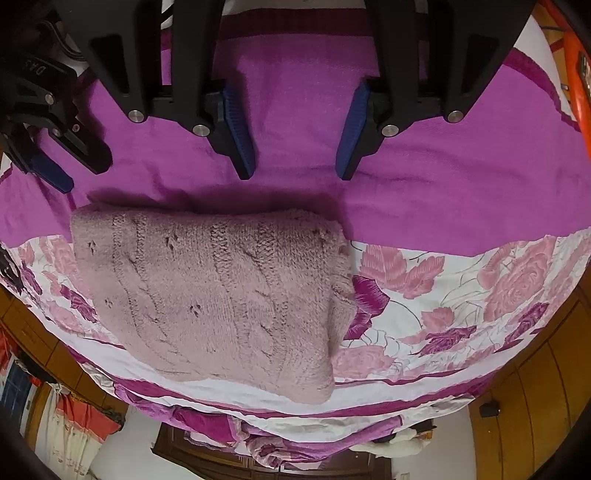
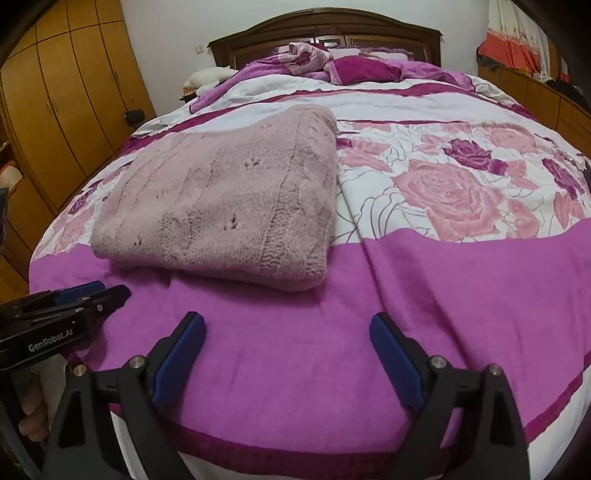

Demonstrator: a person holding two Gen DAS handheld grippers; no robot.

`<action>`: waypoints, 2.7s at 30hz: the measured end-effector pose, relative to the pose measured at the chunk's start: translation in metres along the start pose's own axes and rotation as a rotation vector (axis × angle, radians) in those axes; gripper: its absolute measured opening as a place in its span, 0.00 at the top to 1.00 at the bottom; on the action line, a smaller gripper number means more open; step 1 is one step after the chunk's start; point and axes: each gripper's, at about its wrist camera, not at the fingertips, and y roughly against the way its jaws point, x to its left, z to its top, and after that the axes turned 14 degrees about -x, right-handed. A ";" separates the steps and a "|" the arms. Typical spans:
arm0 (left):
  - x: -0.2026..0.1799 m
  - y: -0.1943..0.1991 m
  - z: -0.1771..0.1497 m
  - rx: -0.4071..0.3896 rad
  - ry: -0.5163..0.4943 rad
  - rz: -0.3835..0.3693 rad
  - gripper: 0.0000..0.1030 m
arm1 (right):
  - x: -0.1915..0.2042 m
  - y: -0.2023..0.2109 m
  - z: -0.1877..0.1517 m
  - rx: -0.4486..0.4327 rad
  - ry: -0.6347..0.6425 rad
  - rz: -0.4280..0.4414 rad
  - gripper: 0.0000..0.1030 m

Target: Fold small clothes

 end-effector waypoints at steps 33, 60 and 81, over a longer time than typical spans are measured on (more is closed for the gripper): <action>0.001 -0.002 -0.002 -0.020 -0.004 0.004 0.76 | 0.003 -0.002 -0.003 -0.009 0.018 -0.002 0.06; 0.002 -0.002 -0.002 -0.019 -0.007 0.004 0.76 | 0.003 -0.002 -0.003 -0.008 0.019 -0.003 0.06; 0.002 -0.002 -0.002 -0.018 -0.006 0.005 0.76 | 0.003 -0.002 -0.003 -0.008 0.019 -0.003 0.06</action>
